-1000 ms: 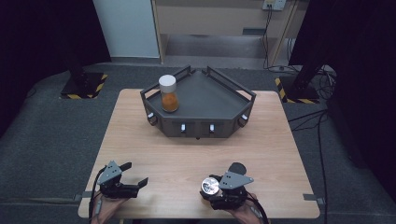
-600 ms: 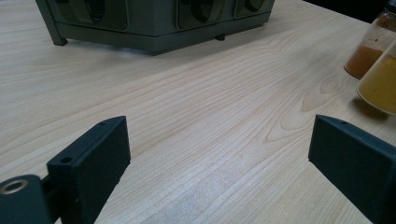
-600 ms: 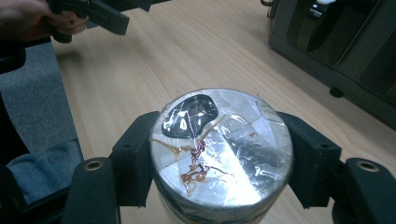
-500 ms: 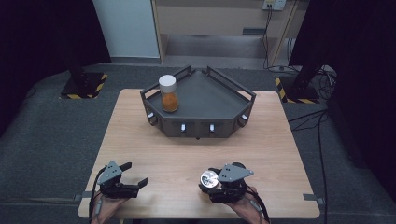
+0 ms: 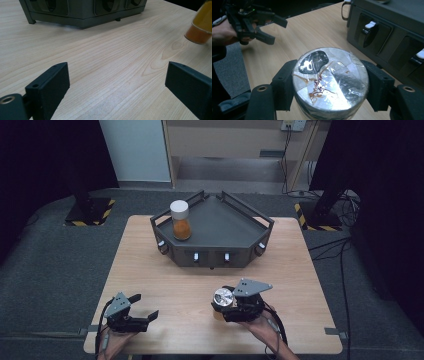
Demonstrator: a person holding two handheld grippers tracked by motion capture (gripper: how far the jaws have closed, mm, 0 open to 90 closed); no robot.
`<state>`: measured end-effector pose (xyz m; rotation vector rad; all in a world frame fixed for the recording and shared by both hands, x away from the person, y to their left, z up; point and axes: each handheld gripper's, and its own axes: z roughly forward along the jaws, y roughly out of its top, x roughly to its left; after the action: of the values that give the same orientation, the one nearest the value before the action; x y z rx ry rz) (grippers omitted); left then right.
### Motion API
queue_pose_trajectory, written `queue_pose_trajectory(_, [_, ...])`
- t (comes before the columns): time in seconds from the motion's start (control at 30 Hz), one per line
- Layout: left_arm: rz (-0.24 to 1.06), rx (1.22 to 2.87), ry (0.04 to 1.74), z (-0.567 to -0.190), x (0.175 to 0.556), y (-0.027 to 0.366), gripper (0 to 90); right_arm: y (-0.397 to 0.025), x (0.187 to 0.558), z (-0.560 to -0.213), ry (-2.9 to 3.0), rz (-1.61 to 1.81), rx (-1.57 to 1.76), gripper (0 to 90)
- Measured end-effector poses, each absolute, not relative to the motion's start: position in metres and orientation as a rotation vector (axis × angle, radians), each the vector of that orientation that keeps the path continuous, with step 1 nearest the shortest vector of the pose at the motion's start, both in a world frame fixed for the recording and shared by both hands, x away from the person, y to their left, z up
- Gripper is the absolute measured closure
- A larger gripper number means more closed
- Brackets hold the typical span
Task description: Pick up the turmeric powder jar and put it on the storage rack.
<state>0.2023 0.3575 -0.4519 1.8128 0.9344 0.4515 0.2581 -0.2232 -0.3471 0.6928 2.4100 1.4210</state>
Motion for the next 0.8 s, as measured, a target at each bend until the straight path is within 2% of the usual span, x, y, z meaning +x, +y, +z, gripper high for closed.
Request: queue_pose_trajectory(0.8, [0.45, 1.818, 0.934, -0.452, 0.203, 0.357, 4.9, -0.205, 0.301, -0.285, 2.401, 1.378, 0.723, 34.5])
